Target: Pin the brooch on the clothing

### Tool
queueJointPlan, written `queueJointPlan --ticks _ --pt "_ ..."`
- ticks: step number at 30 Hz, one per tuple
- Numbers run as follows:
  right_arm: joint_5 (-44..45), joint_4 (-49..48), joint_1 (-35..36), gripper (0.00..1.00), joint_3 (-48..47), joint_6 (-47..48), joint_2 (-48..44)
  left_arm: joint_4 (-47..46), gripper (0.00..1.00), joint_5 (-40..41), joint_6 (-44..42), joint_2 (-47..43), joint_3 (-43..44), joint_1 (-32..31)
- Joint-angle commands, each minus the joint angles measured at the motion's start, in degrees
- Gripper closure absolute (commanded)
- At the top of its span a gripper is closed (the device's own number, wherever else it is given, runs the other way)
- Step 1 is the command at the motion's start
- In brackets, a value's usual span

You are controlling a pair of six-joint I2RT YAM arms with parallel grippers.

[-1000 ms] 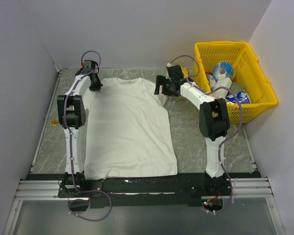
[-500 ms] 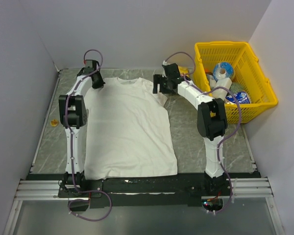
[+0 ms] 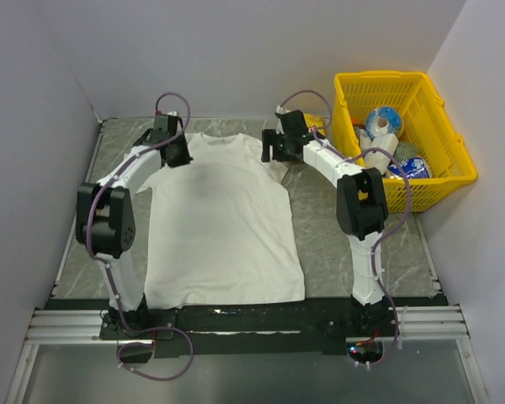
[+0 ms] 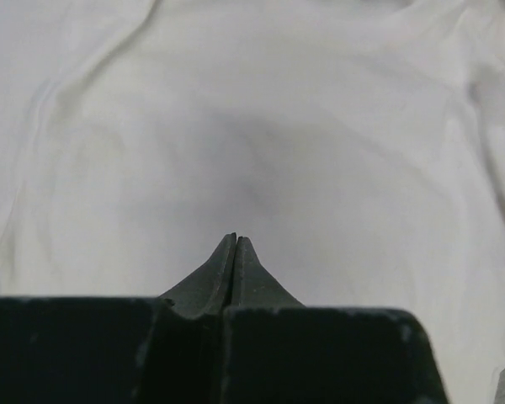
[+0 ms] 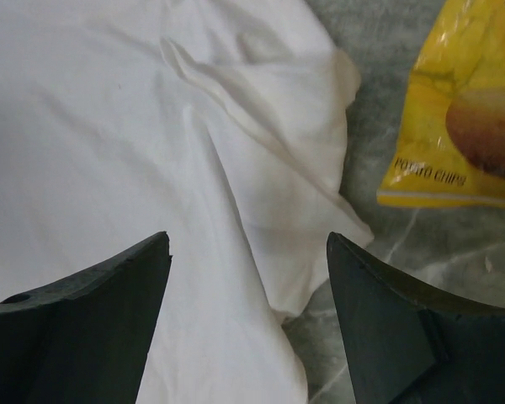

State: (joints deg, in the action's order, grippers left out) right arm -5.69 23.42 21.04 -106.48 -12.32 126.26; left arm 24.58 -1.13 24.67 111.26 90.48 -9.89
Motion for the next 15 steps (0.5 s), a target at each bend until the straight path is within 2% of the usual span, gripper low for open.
queueJointPlan --ticks 1,5,8,10,15 --pt "-1.3 -0.5 1.9 0.18 5.2 0.1 -8.8 2.3 0.99 7.1 4.6 -9.9 -15.6 0.1" --pt "-2.2 0.7 3.0 0.18 10.7 -0.3 -14.1 2.6 0.99 11.7 10.3 -21.3 -27.7 0.1" --pt "-3.5 0.0 3.5 0.18 15.0 -1.0 -17.4 2.1 0.99 13.2 14.3 -25.8 -35.5 0.3" --pt "-4.2 -0.6 3.5 0.18 16.8 -1.2 -18.8 1.4 0.99 13.5 16.3 -27.4 -39.6 0.4" --pt "-4.7 0.6 3.6 0.18 18.8 -0.4 -20.7 0.8 0.99 15.3 18.2 -27.6 -43.0 0.9"
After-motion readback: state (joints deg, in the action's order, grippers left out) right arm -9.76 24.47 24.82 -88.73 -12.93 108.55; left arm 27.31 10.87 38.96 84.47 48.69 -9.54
